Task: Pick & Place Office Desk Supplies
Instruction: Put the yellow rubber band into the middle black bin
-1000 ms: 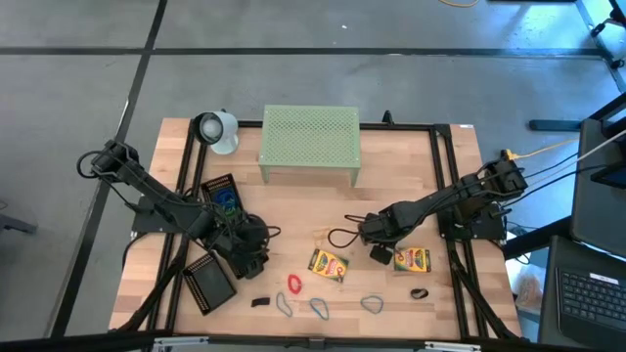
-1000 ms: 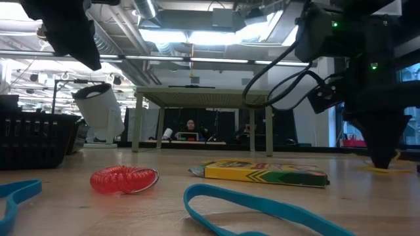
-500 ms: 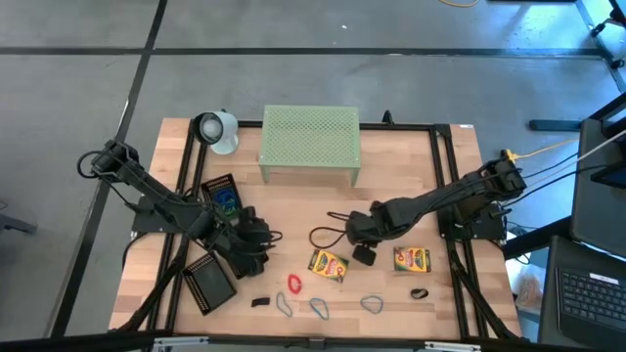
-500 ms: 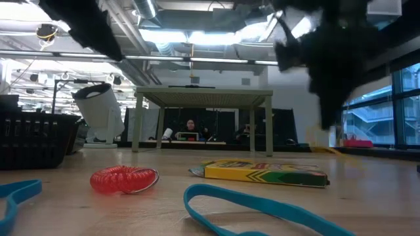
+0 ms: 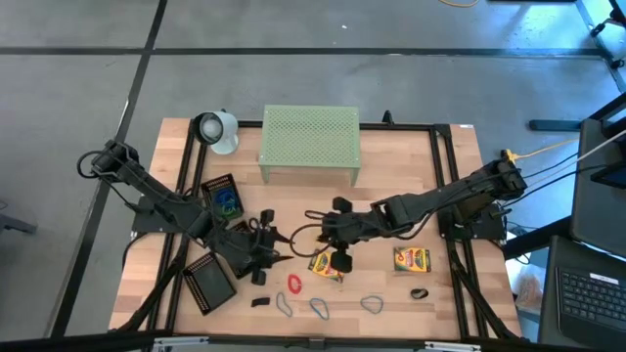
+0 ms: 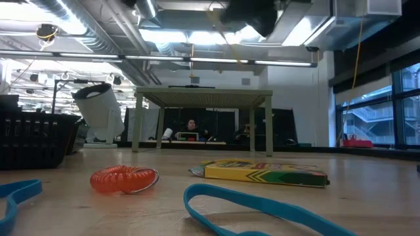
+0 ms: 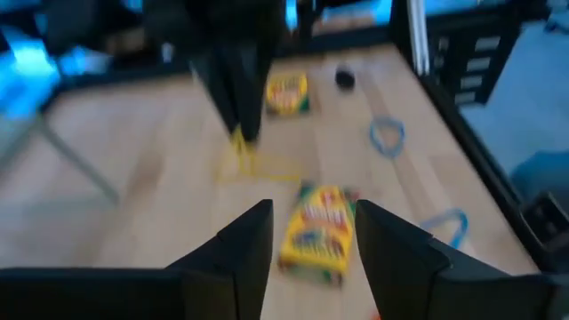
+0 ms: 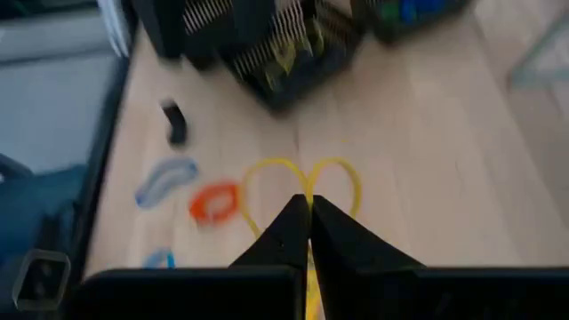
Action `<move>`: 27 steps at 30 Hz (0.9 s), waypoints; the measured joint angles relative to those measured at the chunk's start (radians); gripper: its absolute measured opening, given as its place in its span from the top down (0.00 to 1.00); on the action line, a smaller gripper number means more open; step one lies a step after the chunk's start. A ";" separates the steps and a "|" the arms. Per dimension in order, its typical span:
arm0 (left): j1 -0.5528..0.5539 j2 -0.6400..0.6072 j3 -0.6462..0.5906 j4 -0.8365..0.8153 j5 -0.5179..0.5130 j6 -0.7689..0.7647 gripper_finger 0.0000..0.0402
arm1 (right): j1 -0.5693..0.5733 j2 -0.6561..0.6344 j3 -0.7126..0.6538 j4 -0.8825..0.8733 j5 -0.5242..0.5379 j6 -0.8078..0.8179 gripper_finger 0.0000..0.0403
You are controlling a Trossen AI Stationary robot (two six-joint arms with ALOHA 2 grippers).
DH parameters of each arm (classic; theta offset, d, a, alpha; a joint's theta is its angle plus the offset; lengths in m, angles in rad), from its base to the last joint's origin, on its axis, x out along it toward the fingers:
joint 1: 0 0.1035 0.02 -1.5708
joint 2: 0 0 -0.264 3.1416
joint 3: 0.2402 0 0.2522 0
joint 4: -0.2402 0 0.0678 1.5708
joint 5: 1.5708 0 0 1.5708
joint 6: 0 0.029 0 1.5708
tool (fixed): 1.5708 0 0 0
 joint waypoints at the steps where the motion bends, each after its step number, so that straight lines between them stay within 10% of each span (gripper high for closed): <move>1: 0.003 0.000 0.000 0.035 -0.004 0.036 0.61 | 0.000 0.000 0.000 0.038 0.000 -0.020 0.98; 12: 0.011 0.000 0.000 0.216 -0.005 0.229 0.54 | 0.001 0.000 0.001 0.210 0.000 -0.187 0.98; 27: 0.062 0.000 0.000 0.155 0.006 0.103 0.51 | 0.003 0.000 0.001 0.259 -0.002 -0.261 0.98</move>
